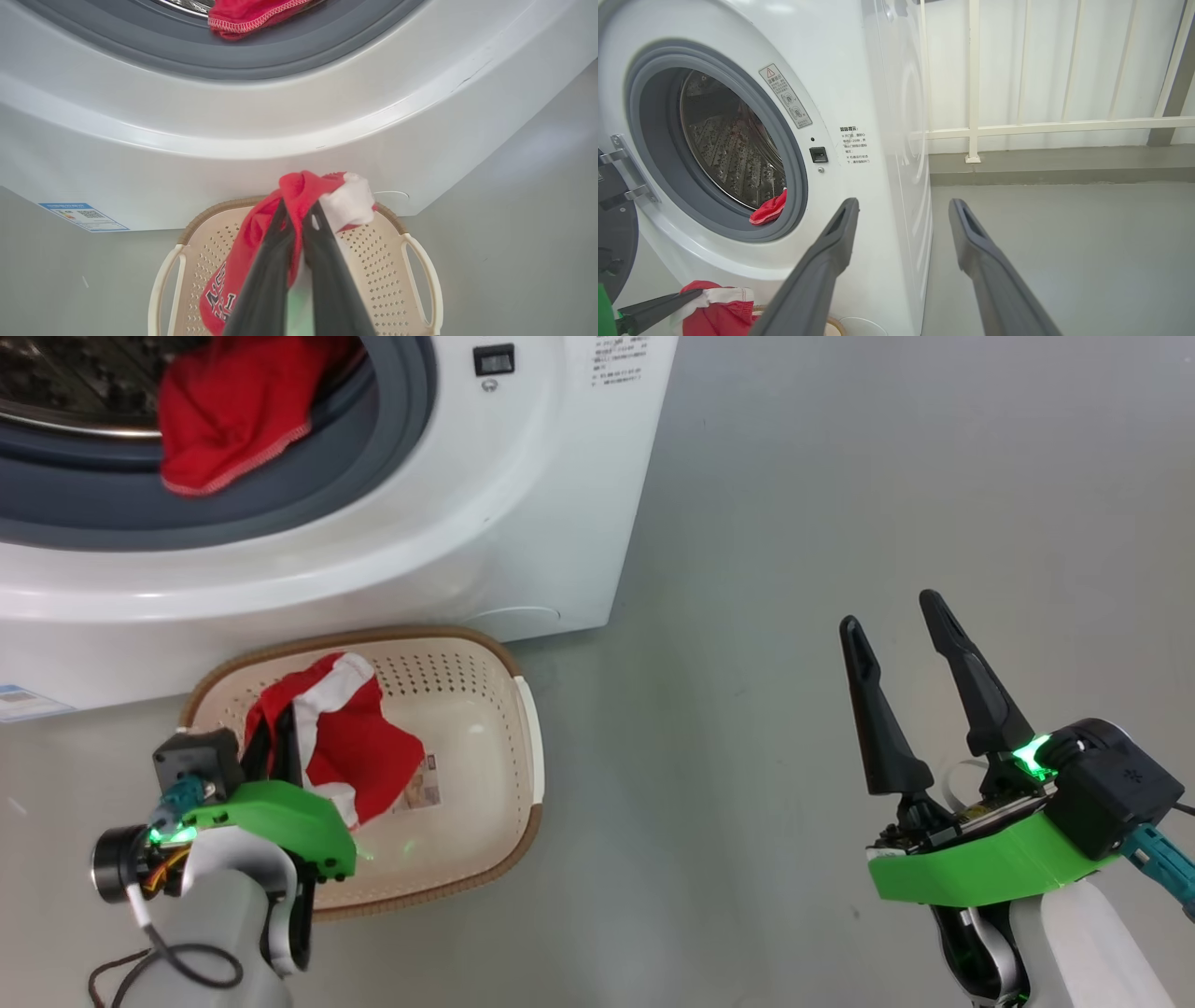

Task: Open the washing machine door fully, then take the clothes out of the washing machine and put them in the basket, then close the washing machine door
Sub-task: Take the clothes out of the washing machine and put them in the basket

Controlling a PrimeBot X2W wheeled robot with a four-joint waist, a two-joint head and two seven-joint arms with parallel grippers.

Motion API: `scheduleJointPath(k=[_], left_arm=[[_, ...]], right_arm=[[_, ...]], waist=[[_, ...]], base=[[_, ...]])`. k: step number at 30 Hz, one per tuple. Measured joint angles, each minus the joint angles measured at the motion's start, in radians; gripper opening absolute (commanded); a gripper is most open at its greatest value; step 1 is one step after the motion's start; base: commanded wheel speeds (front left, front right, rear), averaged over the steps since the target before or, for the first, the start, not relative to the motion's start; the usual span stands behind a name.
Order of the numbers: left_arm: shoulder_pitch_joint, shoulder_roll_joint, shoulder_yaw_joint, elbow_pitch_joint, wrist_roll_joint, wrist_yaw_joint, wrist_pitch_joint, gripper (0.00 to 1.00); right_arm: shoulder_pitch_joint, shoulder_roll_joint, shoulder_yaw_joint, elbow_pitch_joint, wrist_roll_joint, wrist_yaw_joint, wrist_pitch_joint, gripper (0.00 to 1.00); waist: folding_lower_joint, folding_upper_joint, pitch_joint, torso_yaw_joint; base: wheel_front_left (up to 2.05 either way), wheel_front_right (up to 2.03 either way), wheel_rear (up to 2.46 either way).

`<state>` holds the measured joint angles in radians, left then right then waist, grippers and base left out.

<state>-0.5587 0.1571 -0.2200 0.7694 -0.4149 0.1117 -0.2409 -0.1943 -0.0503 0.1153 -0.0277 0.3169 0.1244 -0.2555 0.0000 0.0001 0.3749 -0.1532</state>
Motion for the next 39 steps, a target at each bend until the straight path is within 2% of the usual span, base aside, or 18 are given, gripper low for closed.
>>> scheduleJointPath(k=[14, 20, 27, 29, 35, 36, 37, 39], left_arm=[[-0.175, -0.026, -0.007, 0.395, -0.011, -0.044, 0.004, 0.00], [-0.218, -0.016, -0.009, 0.484, -0.020, -0.049, 0.057, 0.00], [-0.251, -0.005, -0.012, 0.510, -0.026, -0.040, 0.114, 0.00], [-0.264, 0.002, -0.013, 0.515, -0.027, -0.040, 0.129, 0.18], [-0.271, 0.015, -0.017, 0.522, -0.030, -0.032, 0.160, 0.45], [-0.272, 0.015, -0.018, 0.522, -0.030, -0.032, 0.160, 0.54], [-0.272, 0.015, -0.018, 0.523, -0.033, -0.032, 0.160, 0.76], [-0.272, 0.015, -0.018, 0.523, -0.037, -0.032, 0.158, 0.98]], right_arm=[[-0.042, 0.000, 0.032, 0.018, 0.013, 0.000, 0.000, 1.00], [-0.069, 0.000, 0.054, 0.031, 0.027, 0.000, 0.000, 1.00], [-0.081, 0.000, 0.062, 0.055, 0.036, 0.000, 0.000, 1.00], [-0.083, 0.000, 0.065, 0.058, 0.037, 0.000, 0.000, 1.00], [-0.105, 0.000, 0.066, 0.060, 0.044, 0.000, 0.000, 1.00], [-0.105, 0.000, 0.065, 0.060, 0.044, 0.000, 0.000, 1.00], [-0.105, 0.000, 0.064, 0.060, 0.044, 0.000, 0.000, 1.00], [-0.105, 0.000, 0.063, 0.061, 0.044, 0.000, 0.000, 1.00]], waist=[[0.0000, 0.0000, 0.087, -0.043], [0.0000, 0.0000, 0.122, -0.071], [0.0000, 0.0000, 0.167, -0.099], [0.0000, 0.0000, 0.179, -0.105], [0.0000, 0.0000, 0.206, -0.119], [0.0000, 0.0000, 0.209, -0.119], [0.0000, 0.0000, 0.210, -0.117], [0.0000, 0.0000, 0.211, -0.112]], base=[[0.00, 0.00, 0.00], [0.00, 0.00, 0.00], [0.00, 0.00, 0.00], [0.00, 0.00, 0.00], [0.00, 0.00, 0.00], [0.00, 0.00, 0.00], [0.00, 0.00, 0.00], [0.00, 0.00, 0.00]])
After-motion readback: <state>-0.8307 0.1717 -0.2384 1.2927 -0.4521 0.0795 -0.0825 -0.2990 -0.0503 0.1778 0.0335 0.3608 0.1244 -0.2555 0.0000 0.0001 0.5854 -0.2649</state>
